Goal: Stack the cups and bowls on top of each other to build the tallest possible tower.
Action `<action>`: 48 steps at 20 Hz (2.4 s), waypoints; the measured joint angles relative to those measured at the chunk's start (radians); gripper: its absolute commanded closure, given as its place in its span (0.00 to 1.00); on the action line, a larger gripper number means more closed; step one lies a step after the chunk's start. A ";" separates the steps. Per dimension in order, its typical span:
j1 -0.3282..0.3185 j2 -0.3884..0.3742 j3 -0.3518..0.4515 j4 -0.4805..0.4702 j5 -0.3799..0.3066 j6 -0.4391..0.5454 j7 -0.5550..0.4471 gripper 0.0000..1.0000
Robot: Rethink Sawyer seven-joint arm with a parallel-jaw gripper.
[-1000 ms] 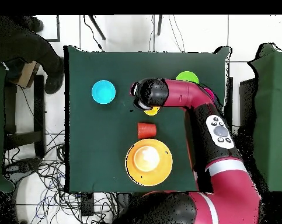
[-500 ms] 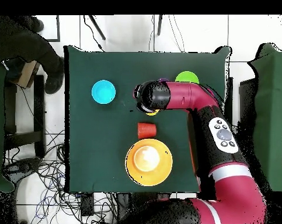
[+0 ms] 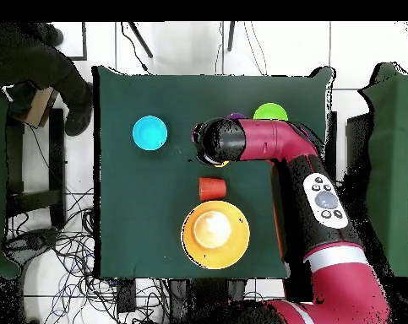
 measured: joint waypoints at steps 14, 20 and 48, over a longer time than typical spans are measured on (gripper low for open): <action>0.000 0.043 0.000 0.000 -0.029 0.000 0.000 0.00; 0.000 0.043 0.000 0.000 -0.041 0.000 0.000 0.00; 0.001 0.117 0.001 -0.001 -0.040 0.000 0.000 1.00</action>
